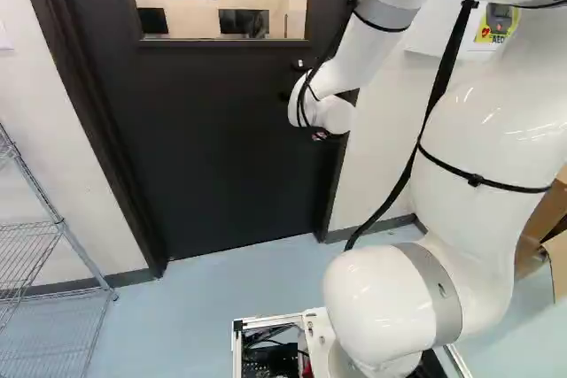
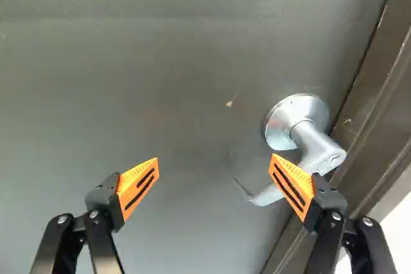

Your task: Open the door and move inside

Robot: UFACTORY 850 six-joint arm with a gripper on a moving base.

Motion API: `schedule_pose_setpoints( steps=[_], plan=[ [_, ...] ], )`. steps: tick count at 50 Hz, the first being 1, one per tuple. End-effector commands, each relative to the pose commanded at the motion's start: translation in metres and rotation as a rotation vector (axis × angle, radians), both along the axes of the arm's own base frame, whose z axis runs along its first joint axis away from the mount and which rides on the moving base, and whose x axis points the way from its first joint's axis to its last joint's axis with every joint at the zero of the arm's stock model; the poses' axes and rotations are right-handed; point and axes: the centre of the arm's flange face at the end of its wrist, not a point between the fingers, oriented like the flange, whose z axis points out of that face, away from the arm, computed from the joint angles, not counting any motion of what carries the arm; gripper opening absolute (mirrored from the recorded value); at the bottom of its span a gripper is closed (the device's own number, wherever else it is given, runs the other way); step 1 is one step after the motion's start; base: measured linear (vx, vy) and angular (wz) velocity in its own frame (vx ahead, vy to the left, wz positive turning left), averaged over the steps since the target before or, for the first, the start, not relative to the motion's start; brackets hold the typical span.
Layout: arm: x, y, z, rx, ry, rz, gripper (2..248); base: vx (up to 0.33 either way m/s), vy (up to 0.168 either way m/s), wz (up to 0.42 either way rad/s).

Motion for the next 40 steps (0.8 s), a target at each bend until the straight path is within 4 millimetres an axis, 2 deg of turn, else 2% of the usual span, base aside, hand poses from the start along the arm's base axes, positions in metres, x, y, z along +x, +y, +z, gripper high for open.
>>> schedule_pose_setpoints(
  steps=[23, 32, 40],
  plan=[
    [0.002, 0.000, -0.024, 0.000, 0.052, 0.000, 247, 0.000, 0.000, 0.000],
    [0.004, 0.000, -0.027, 0.003, 0.057, -0.006, 247, 0.000, 0.000, 0.000],
    [0.013, -0.004, -0.028, 0.029, 0.056, -0.052, 247, 0.000, 0.000, 0.000]
  ],
)
